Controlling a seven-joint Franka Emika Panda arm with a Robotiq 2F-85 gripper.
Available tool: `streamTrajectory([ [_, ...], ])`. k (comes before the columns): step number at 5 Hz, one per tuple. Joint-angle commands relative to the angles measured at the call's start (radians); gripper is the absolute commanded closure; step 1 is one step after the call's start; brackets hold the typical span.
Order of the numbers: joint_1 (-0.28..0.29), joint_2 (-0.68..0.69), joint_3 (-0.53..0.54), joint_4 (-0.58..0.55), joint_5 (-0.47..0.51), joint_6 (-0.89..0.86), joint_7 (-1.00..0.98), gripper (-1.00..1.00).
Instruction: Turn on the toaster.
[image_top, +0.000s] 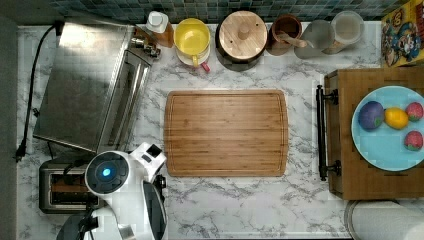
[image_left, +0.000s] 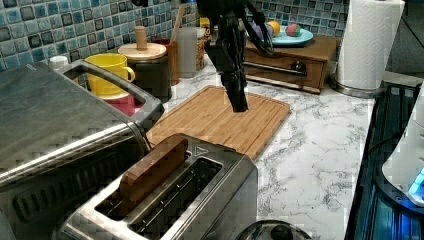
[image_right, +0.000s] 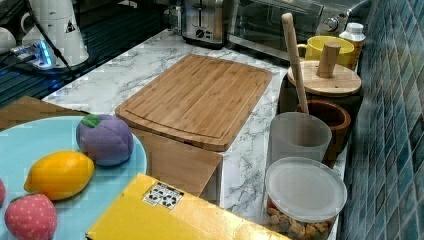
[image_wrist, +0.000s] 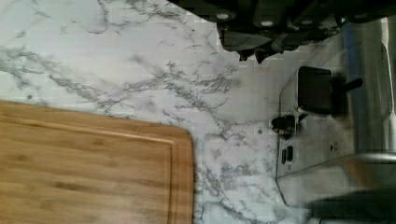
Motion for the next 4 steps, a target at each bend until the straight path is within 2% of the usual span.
streamTrajectory([
  [1, 0.049, -0.050, -0.013, -0.058, 0.210, 0.113, -0.159, 1.00],
  [3, 0.053, -0.002, 0.004, -0.024, 0.231, 0.100, -0.152, 1.00],
  [4, 0.051, 0.028, 0.021, -0.016, 0.176, 0.126, -0.078, 1.00],
])
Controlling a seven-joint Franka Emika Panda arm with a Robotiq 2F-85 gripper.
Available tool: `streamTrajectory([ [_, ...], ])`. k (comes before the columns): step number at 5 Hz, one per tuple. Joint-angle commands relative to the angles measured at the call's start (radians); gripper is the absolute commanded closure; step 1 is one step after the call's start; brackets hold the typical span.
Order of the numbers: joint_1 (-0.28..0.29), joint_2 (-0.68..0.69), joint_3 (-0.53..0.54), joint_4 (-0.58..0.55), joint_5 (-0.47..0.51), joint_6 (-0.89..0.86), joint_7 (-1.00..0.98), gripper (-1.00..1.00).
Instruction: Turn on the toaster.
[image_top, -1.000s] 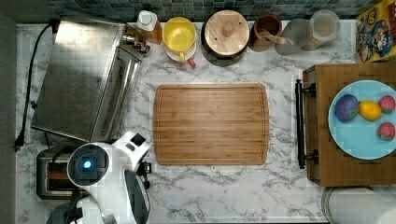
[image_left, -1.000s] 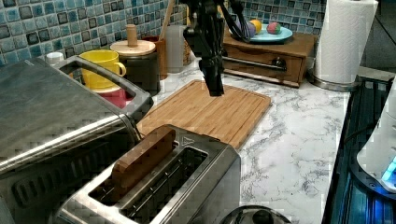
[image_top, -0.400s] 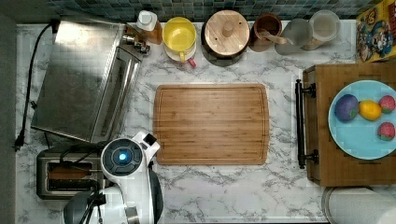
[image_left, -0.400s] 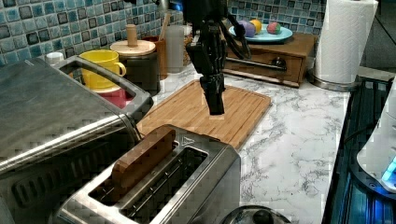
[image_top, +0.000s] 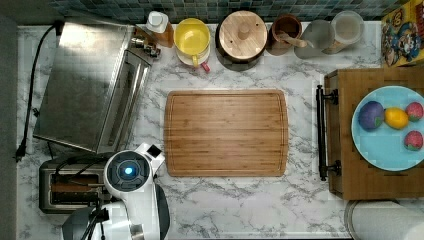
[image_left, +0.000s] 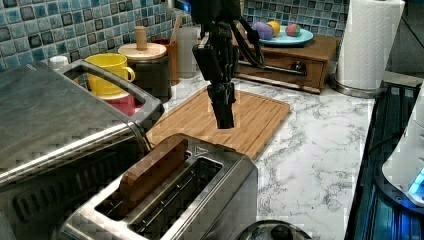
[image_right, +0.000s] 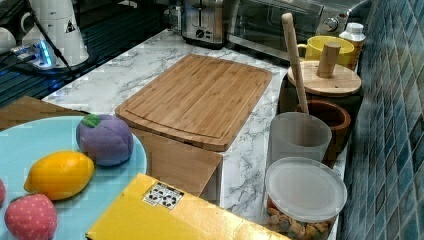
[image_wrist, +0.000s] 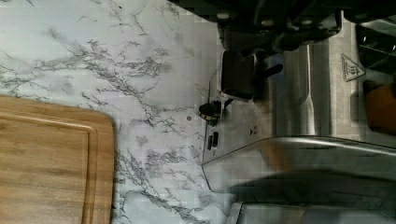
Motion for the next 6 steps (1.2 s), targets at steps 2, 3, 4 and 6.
streamTrajectory([
  [2, -0.002, 0.058, 0.081, 0.014, -0.091, 0.077, 0.111, 1.00],
  [3, 0.022, 0.106, 0.066, 0.011, -0.069, 0.095, 0.111, 1.00],
  [4, 0.013, 0.083, 0.068, 0.016, -0.022, 0.091, 0.090, 1.00],
  [6, -0.045, 0.191, 0.150, -0.026, -0.100, 0.109, 0.158, 1.00],
])
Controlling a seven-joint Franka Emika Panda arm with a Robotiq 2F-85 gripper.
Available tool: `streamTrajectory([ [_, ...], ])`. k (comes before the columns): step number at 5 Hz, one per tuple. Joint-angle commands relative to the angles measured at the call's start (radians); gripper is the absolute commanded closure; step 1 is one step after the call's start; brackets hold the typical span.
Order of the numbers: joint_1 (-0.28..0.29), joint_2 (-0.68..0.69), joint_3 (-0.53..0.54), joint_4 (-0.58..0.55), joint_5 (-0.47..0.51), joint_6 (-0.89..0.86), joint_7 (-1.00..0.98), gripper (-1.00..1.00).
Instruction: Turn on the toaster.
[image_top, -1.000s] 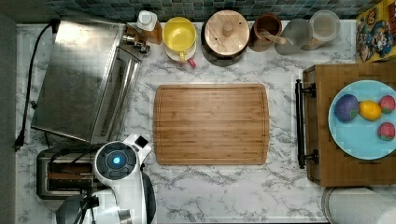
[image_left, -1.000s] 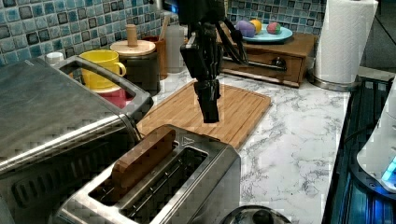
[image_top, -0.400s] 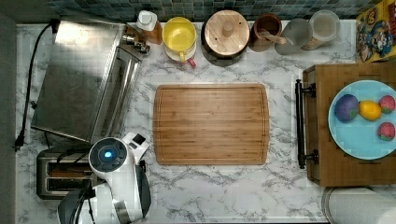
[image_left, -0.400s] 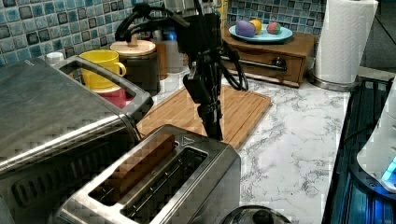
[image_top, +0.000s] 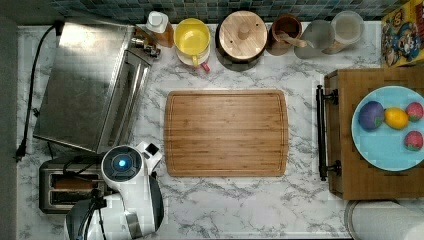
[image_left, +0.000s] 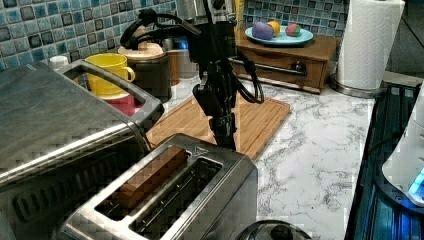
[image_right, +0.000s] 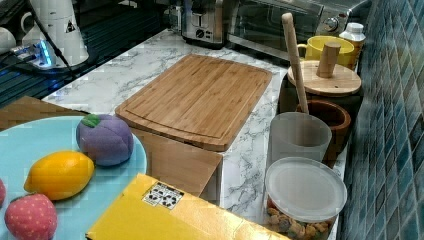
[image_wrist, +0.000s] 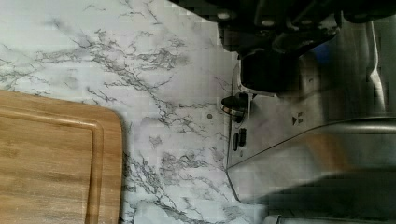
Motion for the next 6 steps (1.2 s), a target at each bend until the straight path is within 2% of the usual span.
streamTrajectory([
  [1, 0.014, 0.171, 0.067, -0.057, -0.111, 0.065, 0.194, 1.00],
  [2, 0.023, 0.230, 0.085, -0.101, -0.216, 0.102, 0.288, 1.00],
  [3, -0.002, 0.158, 0.071, -0.129, -0.197, 0.124, 0.262, 1.00],
  [4, -0.014, 0.158, 0.083, -0.130, -0.198, 0.124, 0.263, 1.00],
  [6, -0.002, 0.158, 0.071, -0.129, -0.197, 0.124, 0.262, 1.00],
])
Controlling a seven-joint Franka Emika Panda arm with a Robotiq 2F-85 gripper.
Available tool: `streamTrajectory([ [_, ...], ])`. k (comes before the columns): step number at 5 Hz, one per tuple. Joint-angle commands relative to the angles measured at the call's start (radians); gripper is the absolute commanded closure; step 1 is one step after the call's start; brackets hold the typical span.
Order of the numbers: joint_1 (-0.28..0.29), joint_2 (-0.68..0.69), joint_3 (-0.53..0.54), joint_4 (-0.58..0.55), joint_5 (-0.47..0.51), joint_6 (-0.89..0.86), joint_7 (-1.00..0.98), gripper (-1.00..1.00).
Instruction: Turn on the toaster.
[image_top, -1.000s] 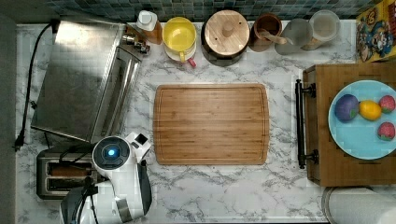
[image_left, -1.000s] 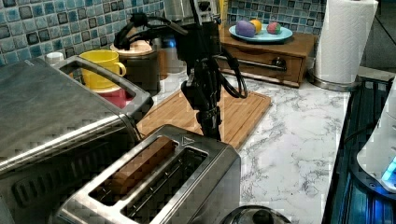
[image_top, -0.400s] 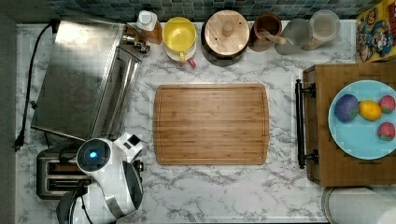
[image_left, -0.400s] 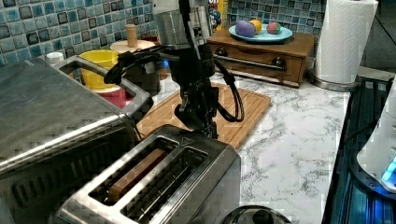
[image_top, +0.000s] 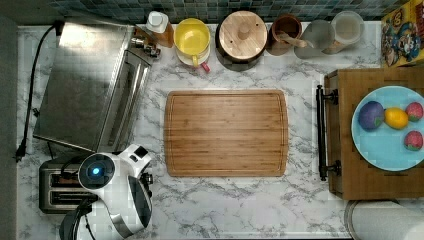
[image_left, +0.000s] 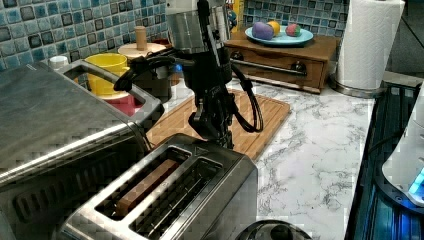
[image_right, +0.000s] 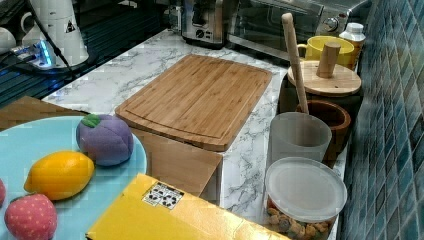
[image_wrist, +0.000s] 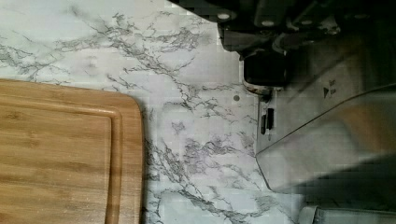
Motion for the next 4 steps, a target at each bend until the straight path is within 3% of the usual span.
streamTrajectory([
  [1, 0.003, 0.074, -0.014, -0.141, -0.015, 0.036, 0.058, 1.00],
  [4, 0.006, 0.074, -0.017, -0.141, -0.014, 0.036, 0.057, 1.00],
])
